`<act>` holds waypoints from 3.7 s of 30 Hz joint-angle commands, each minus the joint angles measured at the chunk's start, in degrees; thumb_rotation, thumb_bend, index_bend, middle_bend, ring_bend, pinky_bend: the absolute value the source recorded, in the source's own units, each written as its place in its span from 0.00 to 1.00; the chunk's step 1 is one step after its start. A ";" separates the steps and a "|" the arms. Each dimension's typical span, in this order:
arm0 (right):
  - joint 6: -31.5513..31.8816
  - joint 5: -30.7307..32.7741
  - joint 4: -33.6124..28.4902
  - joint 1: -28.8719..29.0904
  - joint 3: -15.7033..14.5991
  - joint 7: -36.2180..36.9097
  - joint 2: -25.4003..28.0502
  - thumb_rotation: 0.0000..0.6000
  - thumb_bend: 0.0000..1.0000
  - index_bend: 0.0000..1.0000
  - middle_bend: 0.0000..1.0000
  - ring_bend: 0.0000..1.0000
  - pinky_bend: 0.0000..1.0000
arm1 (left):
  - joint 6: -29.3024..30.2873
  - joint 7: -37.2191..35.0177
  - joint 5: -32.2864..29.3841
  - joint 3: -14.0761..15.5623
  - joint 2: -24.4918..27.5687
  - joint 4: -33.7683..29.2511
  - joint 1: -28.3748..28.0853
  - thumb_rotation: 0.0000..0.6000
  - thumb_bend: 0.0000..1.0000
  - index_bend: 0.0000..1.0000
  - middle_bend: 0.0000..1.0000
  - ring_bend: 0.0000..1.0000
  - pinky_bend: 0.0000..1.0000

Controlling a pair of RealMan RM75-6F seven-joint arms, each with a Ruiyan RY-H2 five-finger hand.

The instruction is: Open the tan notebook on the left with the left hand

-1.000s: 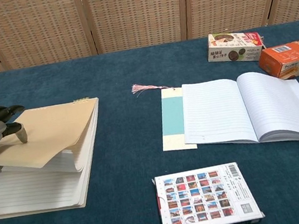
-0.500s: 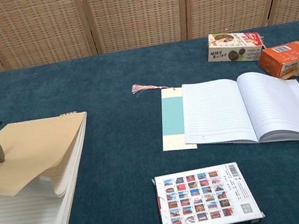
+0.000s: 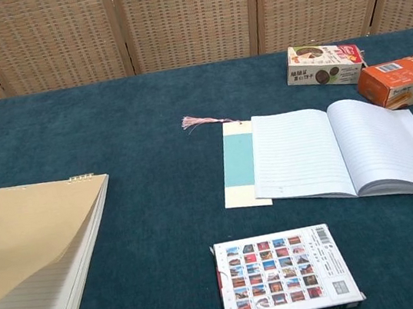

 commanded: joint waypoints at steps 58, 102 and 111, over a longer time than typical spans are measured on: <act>-0.08 -0.11 -0.37 -0.09 -0.04 -0.48 -0.06 1.00 0.11 0.00 0.00 0.00 0.00 | -3.31 7.82 8.05 -6.45 4.04 -6.36 2.02 1.00 0.73 0.78 0.00 0.00 0.00; -0.75 0.21 -0.09 0.36 0.01 0.96 0.29 1.00 0.11 0.00 0.00 0.00 0.00 | -5.51 9.39 -14.94 -30.03 -6.19 2.28 -15.68 1.00 0.71 0.79 0.00 0.00 0.00; -1.10 0.59 -0.05 0.54 0.10 1.25 0.36 1.00 0.12 0.00 0.00 0.00 0.00 | -5.49 8.38 -15.95 -31.72 -7.39 7.64 -19.90 1.00 0.71 0.79 0.00 0.00 0.00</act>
